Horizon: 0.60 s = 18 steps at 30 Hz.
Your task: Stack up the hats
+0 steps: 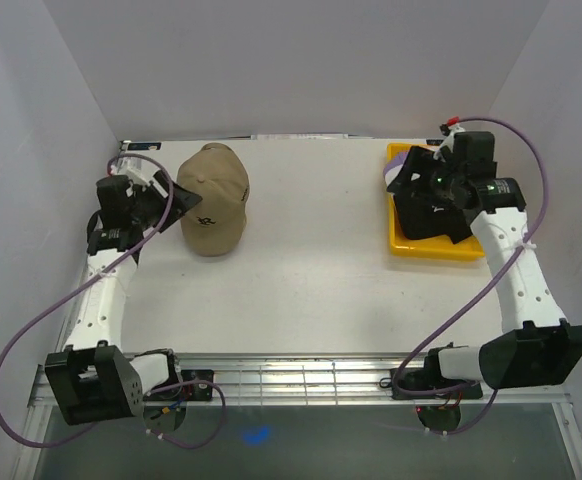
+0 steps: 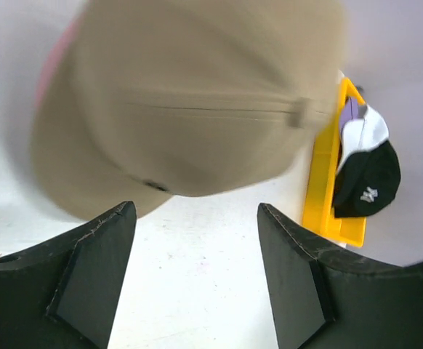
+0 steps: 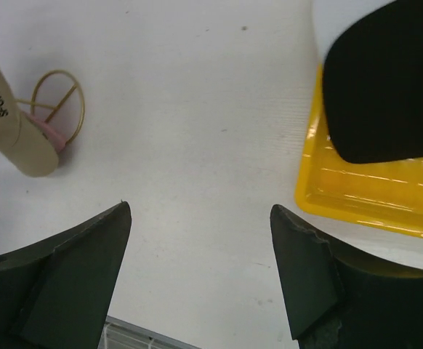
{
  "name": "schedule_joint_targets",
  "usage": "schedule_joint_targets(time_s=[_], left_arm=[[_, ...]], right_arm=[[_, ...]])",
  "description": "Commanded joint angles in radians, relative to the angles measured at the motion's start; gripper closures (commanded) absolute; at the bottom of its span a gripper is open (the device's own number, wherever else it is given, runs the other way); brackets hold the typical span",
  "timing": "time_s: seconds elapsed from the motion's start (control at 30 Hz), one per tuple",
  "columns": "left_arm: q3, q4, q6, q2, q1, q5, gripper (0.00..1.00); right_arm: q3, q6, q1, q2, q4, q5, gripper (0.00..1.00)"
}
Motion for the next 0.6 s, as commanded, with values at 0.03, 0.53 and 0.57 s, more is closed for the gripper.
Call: schedule_joint_targets(time_s=[0.03,0.53,0.57], left_arm=[[0.152,-0.054,0.035,-0.033,-0.229,-0.181,0.22],[0.321,-0.116,0.129,0.065,-0.854,-0.536,0.22],[0.32,-0.116,0.132,0.062,-0.877,-0.536,0.22]], right_arm=[[-0.011,-0.031,-0.223,-0.02,-0.086,-0.049,0.18],[0.064,0.121,-0.641,0.235,-0.03,-0.083,0.21],[0.079,0.126,-0.642,0.255,-0.03,-0.072,0.21]])
